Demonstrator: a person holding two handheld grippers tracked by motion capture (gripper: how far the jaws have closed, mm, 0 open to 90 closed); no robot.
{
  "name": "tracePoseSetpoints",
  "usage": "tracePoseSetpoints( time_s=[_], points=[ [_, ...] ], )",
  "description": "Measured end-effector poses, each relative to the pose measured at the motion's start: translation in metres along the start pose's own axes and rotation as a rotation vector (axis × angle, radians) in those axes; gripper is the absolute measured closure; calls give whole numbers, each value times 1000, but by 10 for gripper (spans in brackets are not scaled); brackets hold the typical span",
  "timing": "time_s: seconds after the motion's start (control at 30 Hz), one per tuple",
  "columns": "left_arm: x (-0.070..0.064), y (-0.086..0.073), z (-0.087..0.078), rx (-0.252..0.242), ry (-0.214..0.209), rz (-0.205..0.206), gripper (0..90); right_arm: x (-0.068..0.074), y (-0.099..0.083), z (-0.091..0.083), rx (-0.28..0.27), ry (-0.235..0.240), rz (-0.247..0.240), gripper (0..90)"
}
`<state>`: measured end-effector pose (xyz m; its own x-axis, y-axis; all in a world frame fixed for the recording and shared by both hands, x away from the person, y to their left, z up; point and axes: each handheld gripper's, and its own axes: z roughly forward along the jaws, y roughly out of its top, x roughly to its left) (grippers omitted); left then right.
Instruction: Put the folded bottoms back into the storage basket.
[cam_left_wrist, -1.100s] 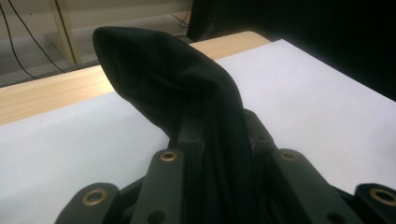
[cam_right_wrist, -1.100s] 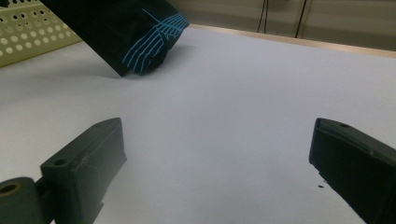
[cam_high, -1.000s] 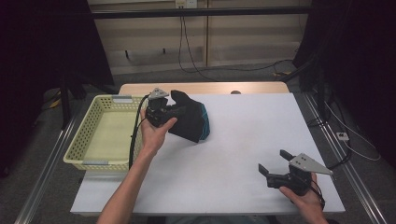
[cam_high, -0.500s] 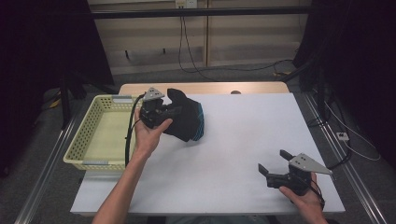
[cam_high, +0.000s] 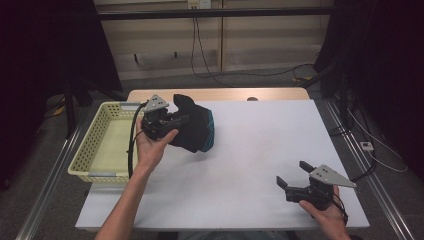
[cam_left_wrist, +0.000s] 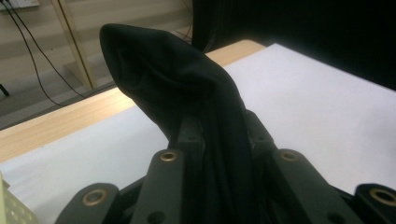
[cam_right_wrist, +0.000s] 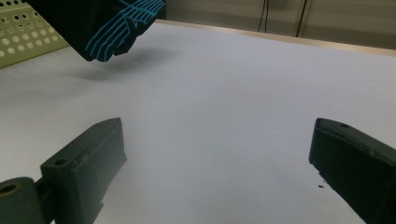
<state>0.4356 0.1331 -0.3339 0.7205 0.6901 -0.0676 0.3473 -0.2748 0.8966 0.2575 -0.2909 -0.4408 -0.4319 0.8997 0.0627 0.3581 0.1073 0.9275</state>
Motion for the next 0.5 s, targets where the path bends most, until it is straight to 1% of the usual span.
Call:
tracePoseSetpoints(
  time_s=[0.07, 0.23, 0.37, 0.5],
  points=[
    [1, 1, -3, -9, -1, -2, 744, 0, 0, 0, 0, 0, 0, 34],
    [0, 2, -6, -8, 10, 16, 745, 0, 0, -1, -3, -4, 3, 34],
    [0, 3, -8, -14, 13, 17, 745, 0, 0, -1, -3, -3, 2, 34],
    [1, 5, -11, -20, 14, 10, 744, 0, 0, -1, -3, -1, 1, 34]
  ],
)
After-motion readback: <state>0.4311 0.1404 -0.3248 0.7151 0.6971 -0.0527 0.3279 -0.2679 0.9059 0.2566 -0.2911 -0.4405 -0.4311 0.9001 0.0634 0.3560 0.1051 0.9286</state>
